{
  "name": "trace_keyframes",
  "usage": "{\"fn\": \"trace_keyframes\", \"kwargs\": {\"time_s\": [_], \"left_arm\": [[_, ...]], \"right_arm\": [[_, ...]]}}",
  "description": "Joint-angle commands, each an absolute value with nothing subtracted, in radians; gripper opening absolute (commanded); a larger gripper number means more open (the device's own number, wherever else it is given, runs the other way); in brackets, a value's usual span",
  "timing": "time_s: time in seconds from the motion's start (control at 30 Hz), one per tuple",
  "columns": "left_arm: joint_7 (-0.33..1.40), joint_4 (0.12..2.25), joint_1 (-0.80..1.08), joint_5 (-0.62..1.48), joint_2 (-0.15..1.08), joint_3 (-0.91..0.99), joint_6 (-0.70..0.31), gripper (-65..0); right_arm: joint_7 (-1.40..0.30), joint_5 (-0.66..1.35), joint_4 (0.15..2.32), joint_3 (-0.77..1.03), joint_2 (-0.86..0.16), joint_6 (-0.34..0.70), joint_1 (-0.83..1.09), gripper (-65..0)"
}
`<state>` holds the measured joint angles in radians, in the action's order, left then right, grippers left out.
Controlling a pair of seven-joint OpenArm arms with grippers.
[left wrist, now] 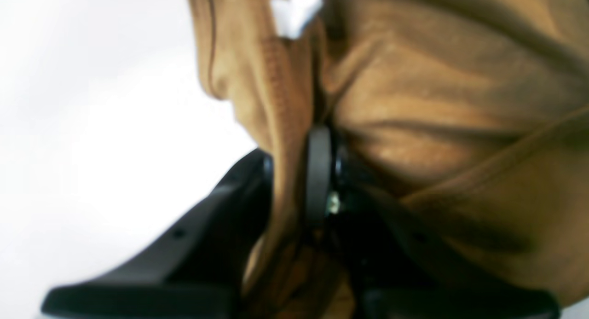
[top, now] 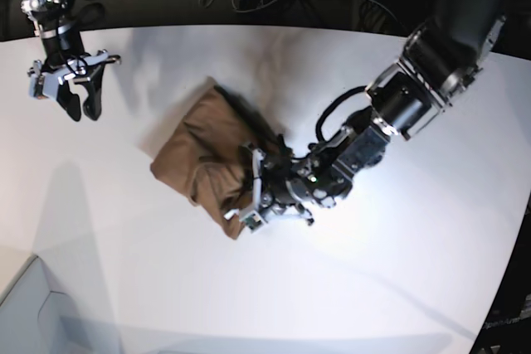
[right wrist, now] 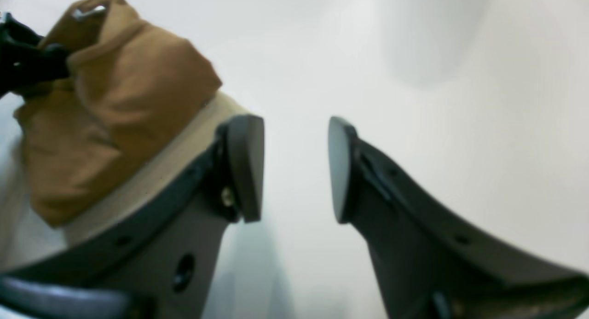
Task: Layout the t-shirt on the table in an organized manner, then fold the t-shirt properly
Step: 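Press and smooth the folded shirt with the left gripper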
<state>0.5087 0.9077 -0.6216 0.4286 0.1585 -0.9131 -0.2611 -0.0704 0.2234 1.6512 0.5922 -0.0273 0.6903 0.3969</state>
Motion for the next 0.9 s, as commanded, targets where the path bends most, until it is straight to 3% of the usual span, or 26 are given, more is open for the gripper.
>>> {"fn": "trace_keyframes", "kwargs": {"time_s": [0.0, 0.2, 0.33, 0.47, 0.87], "left_arm": [[0.512, 0.900, -0.664, 0.417, 0.142, -0.958, -0.255, -64.9], [0.415, 0.817, -0.763, 0.305, 0.082, -1.204, -0.285, -64.9], [0.374, 0.769, -0.768, 0.171, 0.039, -1.219, -0.516, -64.9], [0.364, 0.751, -0.766, 0.038, -0.010, -1.218, -0.647, -64.9], [0.369, 0.754, -0.766, -0.053, -0.068, -1.218, -0.690, -64.5]], "right_arm": [[-0.044, 0.242, 1.670, 0.607, -0.035, 0.698, 0.397, -43.5], [-0.041, 0.242, 1.672, 0.648, -0.008, 0.698, 0.417, -43.5], [-0.041, 0.242, 1.672, 0.648, 0.001, 0.698, 0.440, -43.5], [-0.038, 0.242, 1.672, 0.648, 0.002, 0.698, 0.452, -43.5], [-0.039, 0.242, 1.672, 0.670, 0.008, 0.698, 0.455, -43.6]]}}
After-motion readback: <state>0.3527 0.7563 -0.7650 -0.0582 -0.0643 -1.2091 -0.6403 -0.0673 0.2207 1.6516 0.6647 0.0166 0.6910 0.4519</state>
